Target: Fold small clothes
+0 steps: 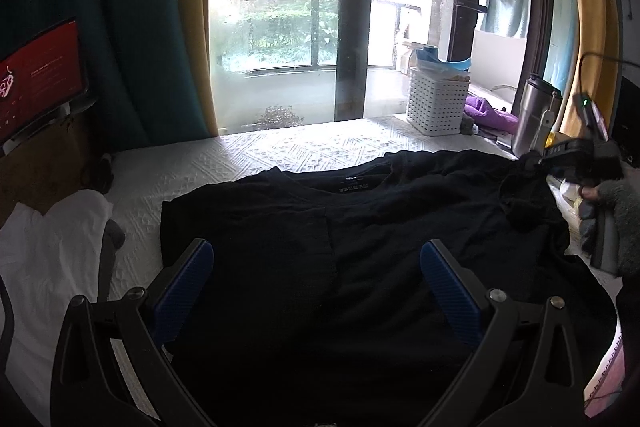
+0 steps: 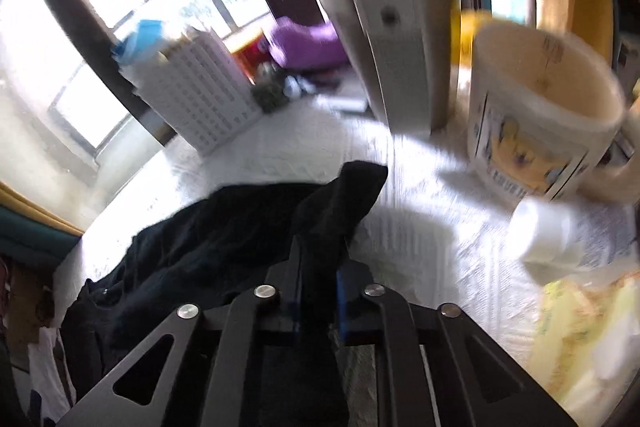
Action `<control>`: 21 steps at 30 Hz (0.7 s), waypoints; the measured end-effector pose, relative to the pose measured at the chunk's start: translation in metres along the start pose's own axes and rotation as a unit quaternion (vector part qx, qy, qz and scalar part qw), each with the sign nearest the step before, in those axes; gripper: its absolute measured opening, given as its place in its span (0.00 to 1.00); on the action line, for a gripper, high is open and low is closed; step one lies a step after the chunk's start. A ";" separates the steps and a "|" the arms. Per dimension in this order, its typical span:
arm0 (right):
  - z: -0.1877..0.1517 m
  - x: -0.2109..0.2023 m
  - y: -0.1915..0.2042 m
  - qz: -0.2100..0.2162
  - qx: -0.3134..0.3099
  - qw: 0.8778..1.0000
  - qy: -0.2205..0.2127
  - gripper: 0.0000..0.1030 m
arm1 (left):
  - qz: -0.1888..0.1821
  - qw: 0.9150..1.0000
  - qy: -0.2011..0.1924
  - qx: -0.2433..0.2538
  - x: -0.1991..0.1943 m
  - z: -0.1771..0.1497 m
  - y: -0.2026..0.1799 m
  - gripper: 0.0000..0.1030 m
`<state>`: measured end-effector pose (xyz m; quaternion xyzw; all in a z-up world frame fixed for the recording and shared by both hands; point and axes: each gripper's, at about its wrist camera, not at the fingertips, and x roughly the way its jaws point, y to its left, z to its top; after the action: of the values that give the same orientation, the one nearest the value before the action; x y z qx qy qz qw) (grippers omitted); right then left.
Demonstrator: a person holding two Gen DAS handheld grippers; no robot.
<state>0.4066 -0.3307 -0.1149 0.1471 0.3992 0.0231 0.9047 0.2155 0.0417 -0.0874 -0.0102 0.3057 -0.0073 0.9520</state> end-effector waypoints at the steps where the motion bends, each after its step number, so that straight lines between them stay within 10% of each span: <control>1: 0.003 -0.009 0.003 0.001 -0.008 1.000 -0.008 0.11 | -0.002 1.000 -0.003 0.002 -0.002 0.001 -0.001 0.99; 21: 0.023 -0.086 0.044 0.045 -0.115 0.991 -0.054 0.11 | 0.000 0.999 -0.037 0.012 -0.034 0.001 -0.002 0.99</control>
<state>0.3679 -0.3084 -0.0263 0.0608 0.3372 0.1011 0.9340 0.1882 0.0402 -0.0665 0.0011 0.2699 -0.0103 0.9628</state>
